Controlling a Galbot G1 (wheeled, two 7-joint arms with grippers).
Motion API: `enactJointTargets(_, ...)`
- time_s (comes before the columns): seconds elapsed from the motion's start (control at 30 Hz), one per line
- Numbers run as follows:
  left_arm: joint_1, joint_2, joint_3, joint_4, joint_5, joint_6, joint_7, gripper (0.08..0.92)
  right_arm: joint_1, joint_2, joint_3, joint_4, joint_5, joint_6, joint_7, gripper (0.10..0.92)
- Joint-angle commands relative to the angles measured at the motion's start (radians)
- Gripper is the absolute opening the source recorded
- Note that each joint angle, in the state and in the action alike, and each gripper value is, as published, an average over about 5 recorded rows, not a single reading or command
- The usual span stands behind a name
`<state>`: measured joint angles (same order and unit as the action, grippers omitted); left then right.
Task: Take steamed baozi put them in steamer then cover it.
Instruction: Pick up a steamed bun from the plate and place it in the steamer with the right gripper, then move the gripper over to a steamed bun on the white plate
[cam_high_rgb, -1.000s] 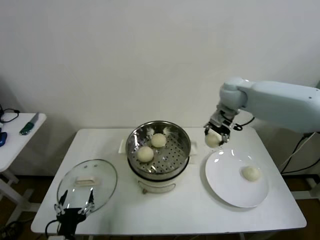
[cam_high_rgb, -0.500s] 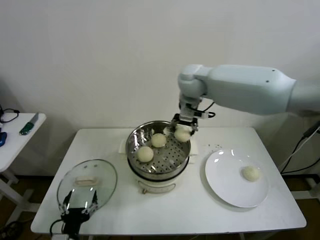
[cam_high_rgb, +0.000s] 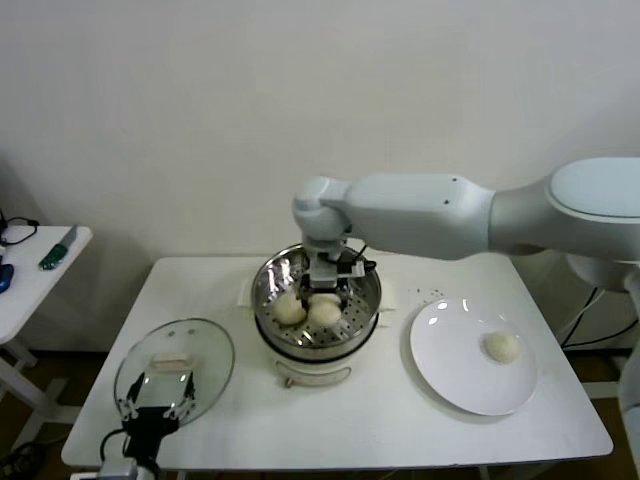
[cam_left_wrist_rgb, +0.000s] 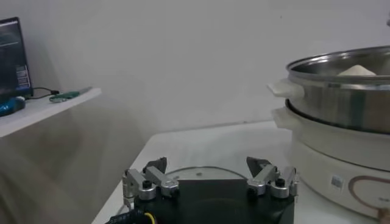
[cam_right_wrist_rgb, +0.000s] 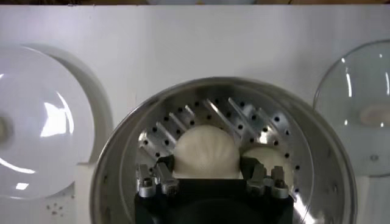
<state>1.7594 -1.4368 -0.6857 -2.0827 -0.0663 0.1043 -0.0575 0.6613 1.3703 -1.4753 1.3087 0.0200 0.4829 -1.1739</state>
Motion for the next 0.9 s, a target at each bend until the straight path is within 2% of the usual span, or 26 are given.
enactJointTargets(0.03, -0.008, 0.002, -0.001, 0.008, -0.005, 0.006, 0.003, 0.823, -0.039, 0.042, 0.0, 0.007, 0.003, 0.007, -0.002, 0.7)
enactJointTargets(0.3, -0.01, 0.0, 0.002, 0.009, -0.002, 0.012, -0.001, 0.823, -0.052, 0.035, -0.01, -0.016, -0.016, 0.0, -0.001, 0.717)
enactJointTargets(0.53, -0.009, 0.0, 0.001, 0.01, -0.002, 0.011, -0.002, 0.823, -0.046, 0.029, 0.012, -0.019, -0.047, 0.025, -0.012, 0.816)
enactJointTargets(0.7, -0.007, 0.001, 0.004, 0.009, 0.002, 0.012, -0.003, 0.823, -0.011, 0.004, 0.041, -0.016, -0.042, 0.034, -0.017, 0.822)
enactJointTargets(0.9, -0.011, 0.008, 0.01, 0.004, 0.009, 0.014, -0.004, 0.823, 0.113, -0.09, 0.014, -0.031, 0.087, -0.078, 0.012, 0.823)
